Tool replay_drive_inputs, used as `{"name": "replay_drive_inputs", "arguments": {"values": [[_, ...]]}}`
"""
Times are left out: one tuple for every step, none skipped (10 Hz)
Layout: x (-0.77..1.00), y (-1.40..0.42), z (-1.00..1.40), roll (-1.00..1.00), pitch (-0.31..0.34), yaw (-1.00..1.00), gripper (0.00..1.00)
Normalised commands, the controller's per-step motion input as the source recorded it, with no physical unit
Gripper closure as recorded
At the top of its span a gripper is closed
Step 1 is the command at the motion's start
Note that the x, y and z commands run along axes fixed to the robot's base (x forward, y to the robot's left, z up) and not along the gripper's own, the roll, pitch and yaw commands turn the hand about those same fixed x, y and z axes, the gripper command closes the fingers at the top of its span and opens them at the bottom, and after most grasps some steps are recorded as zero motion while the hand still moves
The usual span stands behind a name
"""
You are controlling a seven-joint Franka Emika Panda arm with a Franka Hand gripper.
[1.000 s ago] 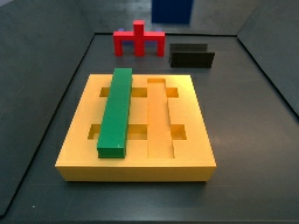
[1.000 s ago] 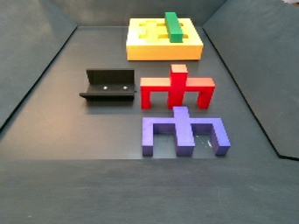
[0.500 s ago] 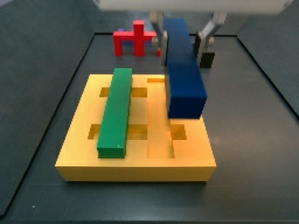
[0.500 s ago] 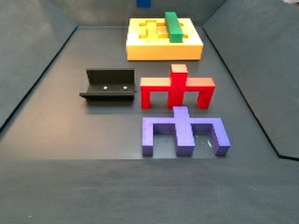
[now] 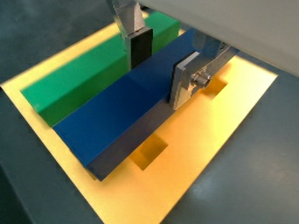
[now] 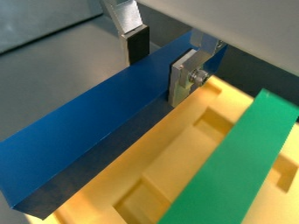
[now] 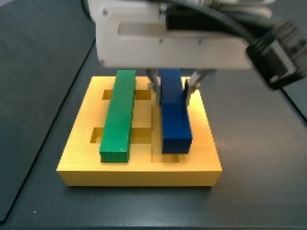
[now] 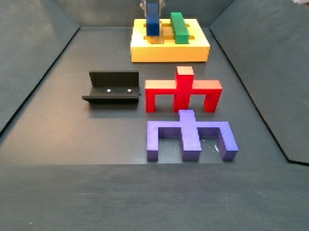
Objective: Pick up the blue object. Move up. Move to above the board. Insert the blue object.
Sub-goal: Insert the blue object.
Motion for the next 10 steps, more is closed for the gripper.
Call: {"name": "replay_drive_inputs", "arguments": {"values": [[-0.13,0.00,-0.30,0.10,0.000,0.00,1.00],[-0.12,0.00,-0.23,0.08,0.000,0.00,1.00],[-0.18,0.00,-0.22,0.07,0.000,-0.02,1.00],[-0.25,0.00,-0.17,0.01,0.000,0.00,1.00],[-0.21,0.00,-0.20,0.02,-0.009,0.00,1.00],[-0.21,0.00,-0.25,0.04,0.000,0.00,1.00],[0.00,-0.12,-0.31,0.00,-0.023,0.00,1.00],[0.04,-0.19,-0.35,-0.03,-0.034,0.00,1.00],[0.00,-0.11,-0.33,0.00,-0.017,0.00,1.00],[0.00,-0.17,-0.28,0.00,-0.013,0.01,1.00]]}}
